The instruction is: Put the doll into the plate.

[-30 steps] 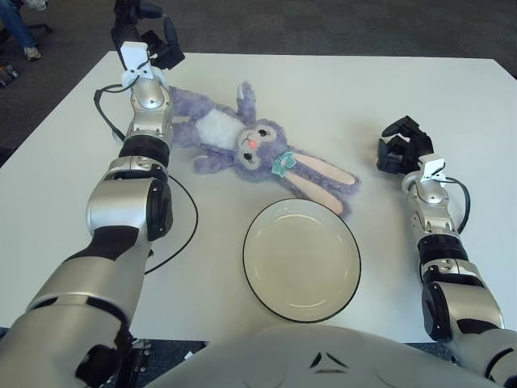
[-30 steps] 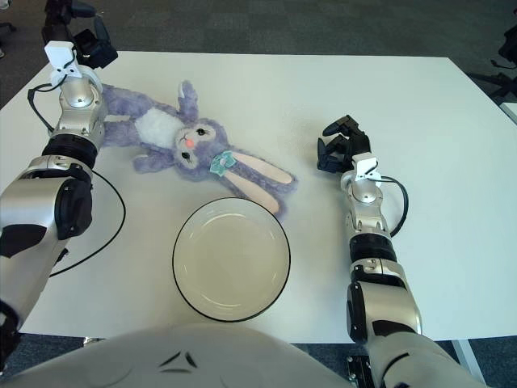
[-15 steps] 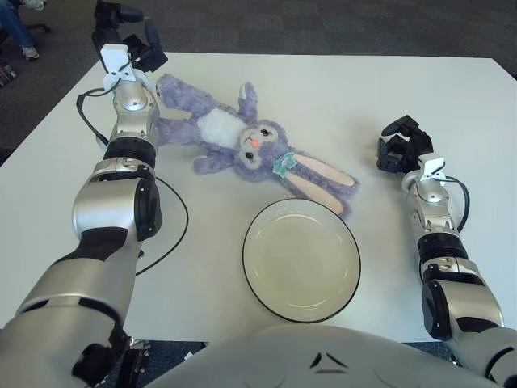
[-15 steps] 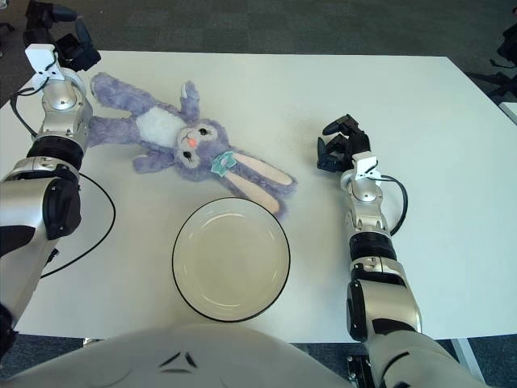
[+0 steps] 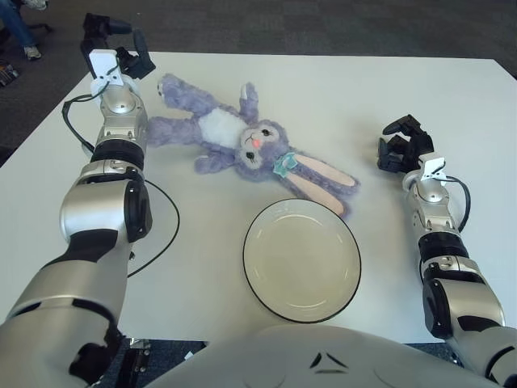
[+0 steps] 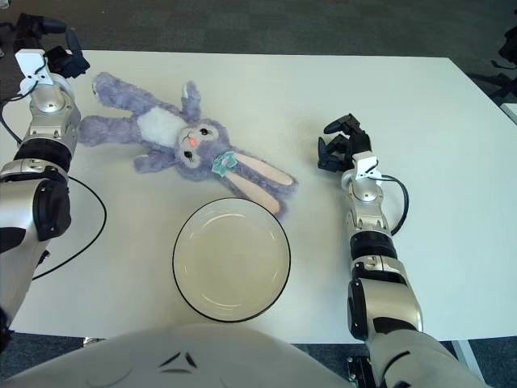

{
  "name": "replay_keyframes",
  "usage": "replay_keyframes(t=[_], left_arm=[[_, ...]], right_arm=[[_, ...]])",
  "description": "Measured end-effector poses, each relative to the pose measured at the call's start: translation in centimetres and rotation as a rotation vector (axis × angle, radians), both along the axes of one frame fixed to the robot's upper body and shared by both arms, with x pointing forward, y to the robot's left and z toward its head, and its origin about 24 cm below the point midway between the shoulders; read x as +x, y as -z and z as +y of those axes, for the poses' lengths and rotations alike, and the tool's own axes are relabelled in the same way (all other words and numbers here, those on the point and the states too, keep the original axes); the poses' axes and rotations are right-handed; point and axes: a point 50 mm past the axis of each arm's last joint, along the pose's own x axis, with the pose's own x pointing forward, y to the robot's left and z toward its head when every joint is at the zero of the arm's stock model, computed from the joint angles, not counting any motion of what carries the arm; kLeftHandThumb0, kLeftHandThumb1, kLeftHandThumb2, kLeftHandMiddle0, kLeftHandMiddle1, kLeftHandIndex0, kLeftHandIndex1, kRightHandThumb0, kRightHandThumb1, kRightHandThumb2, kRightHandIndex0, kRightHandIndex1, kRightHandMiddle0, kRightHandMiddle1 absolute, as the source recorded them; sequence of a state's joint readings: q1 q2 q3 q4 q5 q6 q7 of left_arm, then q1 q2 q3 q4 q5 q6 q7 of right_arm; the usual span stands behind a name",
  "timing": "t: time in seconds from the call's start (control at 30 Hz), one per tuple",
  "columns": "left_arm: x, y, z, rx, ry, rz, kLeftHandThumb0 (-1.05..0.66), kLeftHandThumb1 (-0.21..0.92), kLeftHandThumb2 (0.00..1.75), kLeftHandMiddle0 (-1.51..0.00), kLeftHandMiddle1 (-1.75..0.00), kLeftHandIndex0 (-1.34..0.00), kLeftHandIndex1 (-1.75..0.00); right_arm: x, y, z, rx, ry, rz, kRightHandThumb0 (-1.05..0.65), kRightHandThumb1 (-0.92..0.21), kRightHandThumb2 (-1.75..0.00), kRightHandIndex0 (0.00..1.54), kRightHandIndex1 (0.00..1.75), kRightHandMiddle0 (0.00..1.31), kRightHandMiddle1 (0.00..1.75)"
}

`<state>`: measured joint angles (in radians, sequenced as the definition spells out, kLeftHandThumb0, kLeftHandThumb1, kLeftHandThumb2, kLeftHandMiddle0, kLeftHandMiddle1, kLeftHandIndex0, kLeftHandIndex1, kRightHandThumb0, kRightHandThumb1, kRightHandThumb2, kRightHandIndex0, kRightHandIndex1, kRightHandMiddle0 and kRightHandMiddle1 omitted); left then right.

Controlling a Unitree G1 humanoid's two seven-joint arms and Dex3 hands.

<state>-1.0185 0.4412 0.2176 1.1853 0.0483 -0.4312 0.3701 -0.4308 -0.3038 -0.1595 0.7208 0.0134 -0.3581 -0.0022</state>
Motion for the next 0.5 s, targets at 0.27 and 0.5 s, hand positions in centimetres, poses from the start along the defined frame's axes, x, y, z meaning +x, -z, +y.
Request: replay_keyframes(t=[0.27,0.5], left_arm=[[-0.3,0.2,0.9,0.013,-0.027,0.017,-0.42,0.51,1.08,-1.10,-1.75,-0.47,-1.75],[-0.5,0.7,1.3,0.030,-0.036,0.043,-0.42,0.52,1.05,-1.08,-1.75,-0.45,-1.75]], right_arm=[[0.0,0.0,0.0,-0.004,0.001,0.000,-0.01,-0.29,-1.31,0.71,1.65,0.39,1.69],[0.0,0.0,0.0,-0.006,0.004,0.003,-0.01,-0.29,-1.31,0.72,1.63,0.39,1.70]])
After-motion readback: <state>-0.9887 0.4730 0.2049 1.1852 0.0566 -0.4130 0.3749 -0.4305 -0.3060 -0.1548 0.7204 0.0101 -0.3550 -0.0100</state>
